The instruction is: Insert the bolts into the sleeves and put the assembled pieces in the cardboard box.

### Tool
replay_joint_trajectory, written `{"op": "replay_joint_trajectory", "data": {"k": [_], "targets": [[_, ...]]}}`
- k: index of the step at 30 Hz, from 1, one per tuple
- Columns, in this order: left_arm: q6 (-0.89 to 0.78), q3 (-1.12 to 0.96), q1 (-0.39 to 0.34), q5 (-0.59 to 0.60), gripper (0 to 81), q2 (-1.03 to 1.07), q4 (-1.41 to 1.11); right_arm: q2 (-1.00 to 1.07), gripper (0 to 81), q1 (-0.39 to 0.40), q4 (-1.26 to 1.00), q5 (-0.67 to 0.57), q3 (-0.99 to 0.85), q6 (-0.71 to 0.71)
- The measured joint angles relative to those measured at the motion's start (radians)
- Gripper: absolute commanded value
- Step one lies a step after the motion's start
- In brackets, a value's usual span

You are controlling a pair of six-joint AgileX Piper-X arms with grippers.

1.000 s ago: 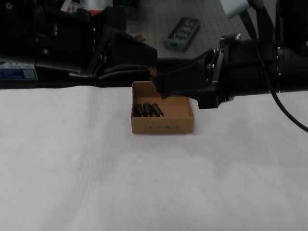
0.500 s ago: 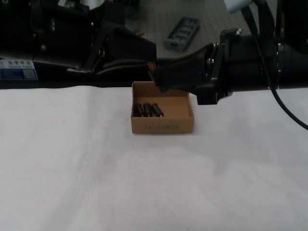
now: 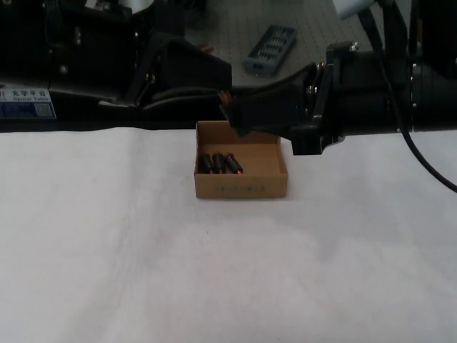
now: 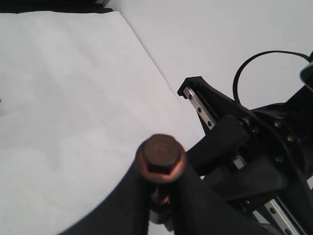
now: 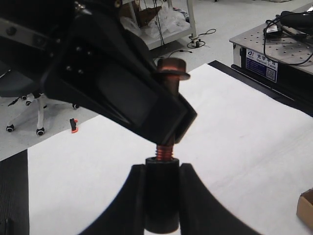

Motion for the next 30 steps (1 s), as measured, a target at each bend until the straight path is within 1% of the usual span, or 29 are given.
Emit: {"op": "replay_joint_trajectory", "data": {"k": [2, 7, 9, 22, 28, 30], "targets": [[0.026, 0.000, -0.003, 0.000, 8.5, 0.000, 0.000, 0.000, 2.5, -0.001, -0.007, 0.002, 0.000, 0.002], [0.070, 0.005, 0.002, -0.001, 41.2, -0.002, 0.037, 0.000, 2.5, -0.004, -0.024, 0.029, 0.000, 0.000], [0.075, 0.013, 0.002, -0.001, 46.4, 0.001, 0.057, -0.009, 2.5, -0.010, -0.061, 0.044, 0.000, 0.000], [0.076, 0.017, 0.002, -0.001, 46.4, 0.003, 0.071, -0.022, 2.5, -0.010, -0.088, 0.054, -0.002, 0.000], [0.076, 0.017, 0.002, -0.010, 46.4, 0.003, 0.052, -0.022, 2.5, -0.010, -0.079, 0.106, -0.002, 0.000], [0.084, 0.017, 0.008, -0.019, 44.9, 0.000, 0.067, -0.022, 2.5, -0.010, -0.059, 0.125, -0.002, 0.000]]}}
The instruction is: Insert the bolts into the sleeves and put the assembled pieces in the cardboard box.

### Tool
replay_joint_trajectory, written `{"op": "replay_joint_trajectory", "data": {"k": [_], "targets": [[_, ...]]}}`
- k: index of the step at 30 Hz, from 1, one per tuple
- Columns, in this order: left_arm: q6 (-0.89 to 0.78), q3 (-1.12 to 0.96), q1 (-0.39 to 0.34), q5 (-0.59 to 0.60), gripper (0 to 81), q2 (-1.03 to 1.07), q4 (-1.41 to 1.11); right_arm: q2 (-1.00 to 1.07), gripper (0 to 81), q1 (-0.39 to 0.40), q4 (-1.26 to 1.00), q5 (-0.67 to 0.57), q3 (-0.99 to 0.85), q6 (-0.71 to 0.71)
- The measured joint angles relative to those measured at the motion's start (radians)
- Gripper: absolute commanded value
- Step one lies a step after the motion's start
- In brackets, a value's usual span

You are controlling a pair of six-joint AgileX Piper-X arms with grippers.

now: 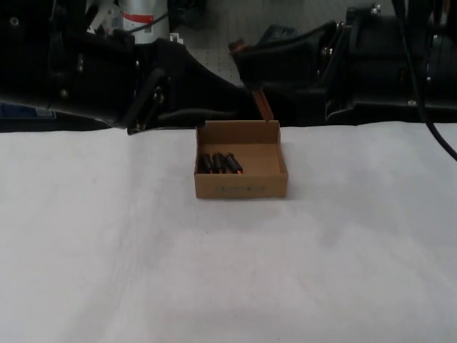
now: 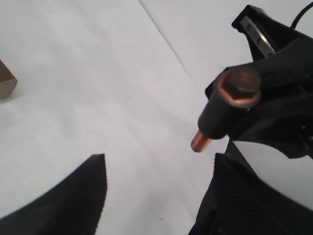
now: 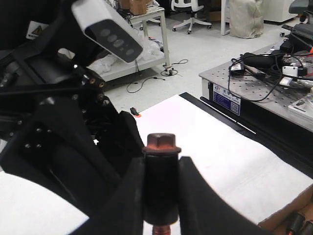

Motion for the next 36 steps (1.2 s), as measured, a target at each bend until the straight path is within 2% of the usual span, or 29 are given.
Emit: {"op": "replay_joint_trajectory", "data": {"k": [5, 8, 15, 16, 18, 25, 32, 36], "targets": [[0.095, 0.000, 0.027, -0.078, 35.2, -0.039, 0.122, 0.000, 2.5, -0.016, 0.044, 0.041, 0.000, 0.000], [0.212, 0.000, 0.058, -0.165, 33.0, -0.101, 0.254, 0.036, 2.5, -0.043, 0.039, 0.064, -0.012, 0.000], [0.292, 0.000, 0.119, -0.273, 28.8, -0.239, 0.433, 0.242, 2.5, -0.103, 0.039, 0.079, -0.128, 0.089], [0.294, 0.000, 0.131, -0.285, 27.9, -0.268, 0.454, 0.333, 2.5, -0.116, 0.051, 0.079, -0.191, 0.089], [0.298, 0.000, 0.154, -0.298, 26.5, -0.330, 0.485, 0.386, 2.5, -0.124, 0.071, 0.082, -0.242, 0.138], [0.298, 0.000, 0.183, -0.306, 26.0, -0.503, 0.513, 0.735, 2.5, -0.143, 0.267, 0.091, -0.575, 0.163], [0.298, 0.000, 0.183, -0.311, 26.0, -0.592, 0.515, 0.946, 2.5, -0.144, 0.437, 0.144, -0.776, 0.165], [0.298, 0.000, 0.183, -0.311, 26.0, -0.592, 0.515, 0.998, 2.5, -0.144, 0.472, 0.190, -0.825, 0.136]]}}
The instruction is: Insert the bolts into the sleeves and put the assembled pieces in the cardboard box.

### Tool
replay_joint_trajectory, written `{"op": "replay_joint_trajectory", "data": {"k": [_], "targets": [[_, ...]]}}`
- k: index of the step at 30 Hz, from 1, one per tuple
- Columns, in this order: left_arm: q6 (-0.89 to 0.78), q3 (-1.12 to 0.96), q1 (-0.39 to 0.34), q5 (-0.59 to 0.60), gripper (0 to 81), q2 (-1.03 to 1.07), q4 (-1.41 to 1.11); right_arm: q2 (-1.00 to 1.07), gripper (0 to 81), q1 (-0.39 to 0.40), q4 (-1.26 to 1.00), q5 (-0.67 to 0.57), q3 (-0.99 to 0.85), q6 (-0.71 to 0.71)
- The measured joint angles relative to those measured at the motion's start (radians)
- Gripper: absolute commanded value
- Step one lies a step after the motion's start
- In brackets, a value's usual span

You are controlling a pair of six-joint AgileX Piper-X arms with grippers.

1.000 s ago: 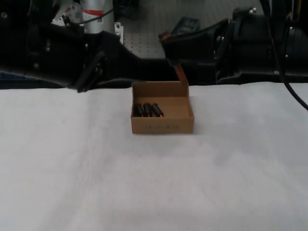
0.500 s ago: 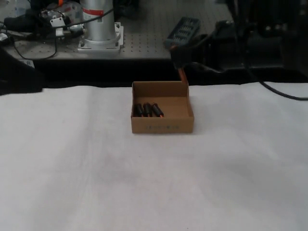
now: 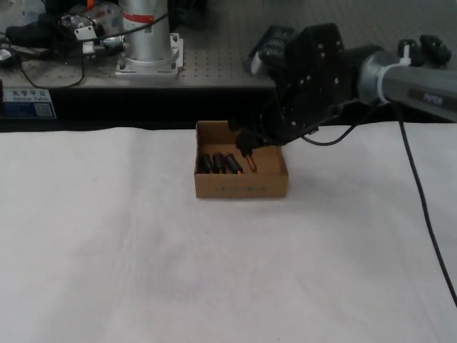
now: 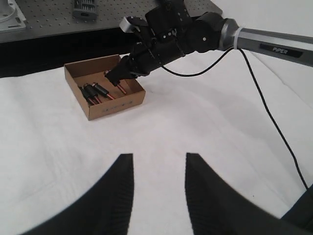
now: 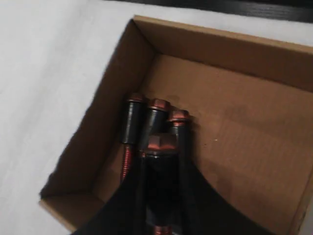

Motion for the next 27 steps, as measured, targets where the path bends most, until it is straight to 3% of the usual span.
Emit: {"op": "replay_joint_trajectory", "data": {"k": [9, 14, 16, 27], "targets": [[0.000, 0.000, 0.000, 0.000, 26.0, 0.000, 0.000, 0.005, 0.0, 0.000, 0.001, 0.066, -0.008, -0.138], [0.000, 0.000, 0.000, 0.000, 26.0, 0.000, 0.000, 0.005, 26.5, 0.000, 0.001, 0.080, -0.011, -0.149], [0.000, 0.000, 0.000, 0.000, 26.0, 0.000, 0.000, 0.005, 33.7, 0.000, 0.001, 0.084, -0.012, -0.149], [0.000, 0.000, 0.000, 0.000, 26.0, 0.000, 0.035, -0.033, 33.8, 0.000, 0.070, 0.089, -0.012, -0.150]]}}
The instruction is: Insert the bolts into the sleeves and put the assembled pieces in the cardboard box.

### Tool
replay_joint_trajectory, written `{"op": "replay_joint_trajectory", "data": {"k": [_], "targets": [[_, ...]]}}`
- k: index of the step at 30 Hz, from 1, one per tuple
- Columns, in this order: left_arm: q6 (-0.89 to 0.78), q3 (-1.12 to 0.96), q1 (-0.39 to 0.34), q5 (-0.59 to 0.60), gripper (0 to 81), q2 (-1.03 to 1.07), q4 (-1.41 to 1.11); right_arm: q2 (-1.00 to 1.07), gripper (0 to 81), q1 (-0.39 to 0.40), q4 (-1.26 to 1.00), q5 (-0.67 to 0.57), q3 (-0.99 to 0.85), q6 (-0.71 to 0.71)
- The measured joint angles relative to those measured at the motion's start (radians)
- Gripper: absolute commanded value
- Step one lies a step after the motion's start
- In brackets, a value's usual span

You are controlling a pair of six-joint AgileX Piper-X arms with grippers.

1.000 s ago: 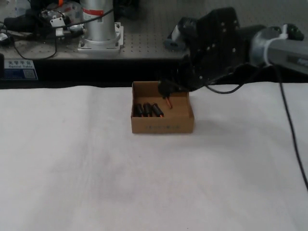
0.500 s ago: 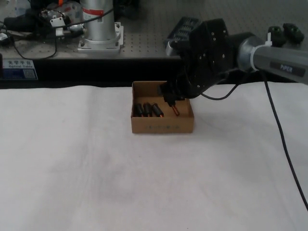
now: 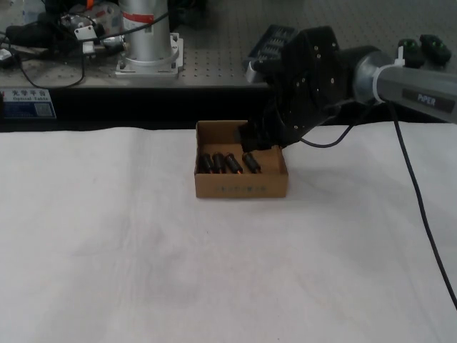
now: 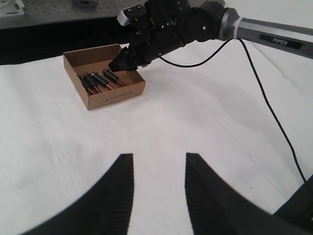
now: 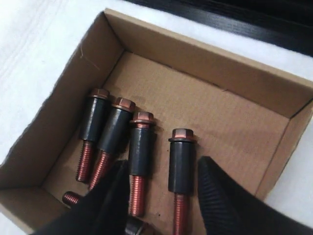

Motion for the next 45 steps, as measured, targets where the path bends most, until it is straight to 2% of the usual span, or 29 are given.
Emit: {"op": "replay_joint_trajectory", "data": {"k": [4, 5, 10, 14, 17, 18, 24, 29, 36, 37, 41, 45], "targets": [[0.000, 0.000, 0.000, 0.000, 25.7, 0.000, 0.012, -0.078, 33.8, 0.000, 0.165, 0.001, 0.000, -0.007], [0.000, 0.000, 0.000, 0.000, 24.5, 0.000, 0.012, -0.103, 33.8, 0.000, 0.218, 0.000, 0.000, -0.046], [0.000, 0.000, 0.000, -0.088, 13.0, -0.030, 0.037, -0.261, 33.8, 0.000, 0.386, 0.000, 0.076, -0.093], [0.000, 0.000, 0.000, -0.134, 6.3, -0.073, 0.077, -0.433, 33.8, 0.003, 0.394, 0.003, 0.232, -0.100], [-0.008, 0.000, 0.000, -0.139, 6.2, -0.110, 0.106, -0.581, 33.8, 0.018, 0.370, 0.009, 0.420, -0.096], [-0.015, 0.000, 0.000, -0.139, 6.2, -0.121, 0.117, -0.691, 33.8, 0.031, 0.352, 0.009, 0.505, -0.090], [-0.059, 0.033, 0.000, -0.135, 6.2, -0.169, 0.140, -1.015, 33.8, 0.094, 0.274, 0.009, 0.770, -0.007], [-0.104, 0.153, 0.000, -0.077, 6.2, -0.216, 0.105, -1.224, 33.8, 0.138, 0.203, 0.022, 0.948, 0.096], [-0.330, 0.571, 0.000, 0.081, 6.2, -0.263, -0.216, -1.465, 33.8, 0.172, 0.111, 0.069, 1.136, 0.224], [-0.335, 0.571, 0.000, 0.086, 6.2, -0.264, -0.225, -1.514, 33.8, 0.174, 0.103, 0.079, 1.155, 0.241], [-0.421, 0.744, 0.000, 0.145, 6.2, -0.264, -0.367, -1.598, 33.8, 0.175, 0.060, 0.095, 1.239, 0.286], [-0.435, 0.828, 0.000, 0.157, 6.2, -0.264, -0.393, -1.633, 33.8, 0.175, 0.038, 0.110, 1.330, 0.313]]}}
